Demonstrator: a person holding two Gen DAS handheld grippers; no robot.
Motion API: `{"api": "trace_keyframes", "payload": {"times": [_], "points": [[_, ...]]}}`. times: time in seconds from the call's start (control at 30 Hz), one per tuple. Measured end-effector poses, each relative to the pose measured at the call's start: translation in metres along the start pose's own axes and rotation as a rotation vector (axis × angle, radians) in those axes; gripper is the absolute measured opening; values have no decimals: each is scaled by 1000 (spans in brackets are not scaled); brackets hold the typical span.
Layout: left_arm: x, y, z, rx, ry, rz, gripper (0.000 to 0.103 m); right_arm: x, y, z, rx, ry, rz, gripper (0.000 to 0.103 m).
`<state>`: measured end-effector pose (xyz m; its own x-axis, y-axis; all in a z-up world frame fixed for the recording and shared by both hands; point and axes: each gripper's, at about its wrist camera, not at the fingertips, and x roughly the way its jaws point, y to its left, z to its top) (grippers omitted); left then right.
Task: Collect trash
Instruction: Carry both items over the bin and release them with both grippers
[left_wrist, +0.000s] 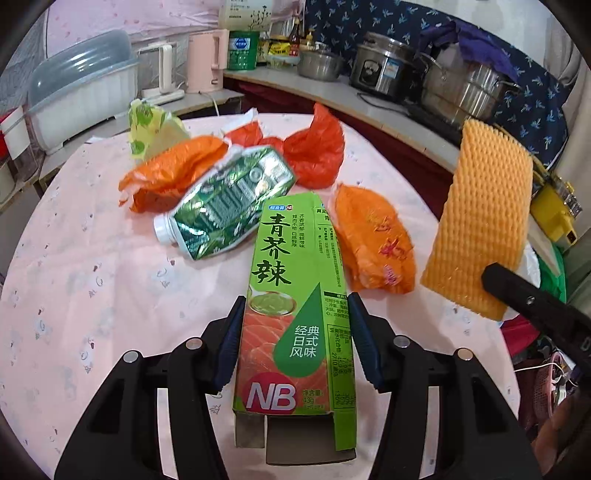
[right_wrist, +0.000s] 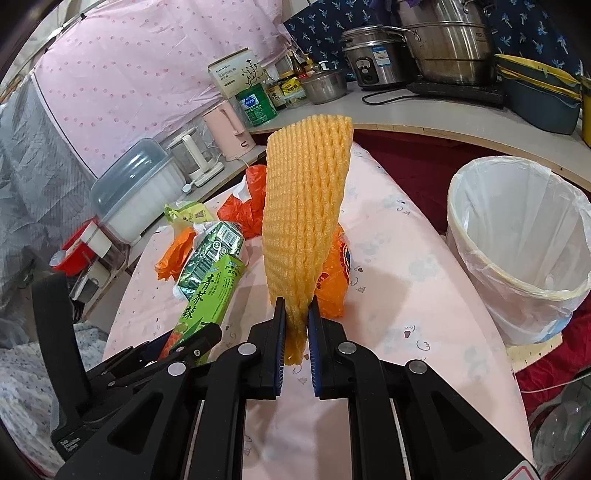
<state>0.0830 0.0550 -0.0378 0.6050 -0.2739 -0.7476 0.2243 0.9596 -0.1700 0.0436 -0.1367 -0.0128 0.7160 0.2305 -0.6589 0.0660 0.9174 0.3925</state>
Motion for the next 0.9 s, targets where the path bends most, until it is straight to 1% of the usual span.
{"api": "trace_keyframes", "payload": {"times": [0.2, 0.43, 0.63, 0.9], "points": [[-18, -20, 17, 30, -47, -34, 52, -15, -8, 6, 12, -41, -7, 11], [-23, -69, 36, 105, -82, -92, 52, -34, -38, 18, 54, -94, -39, 11], [-11, -125, 52, 185, -90, -162, 52, -48, -83, 29, 115, -138, -95, 11], [29, -201, 58, 272, -38, -290, 52, -56, -160, 35, 222, -165, -196, 11]]}}
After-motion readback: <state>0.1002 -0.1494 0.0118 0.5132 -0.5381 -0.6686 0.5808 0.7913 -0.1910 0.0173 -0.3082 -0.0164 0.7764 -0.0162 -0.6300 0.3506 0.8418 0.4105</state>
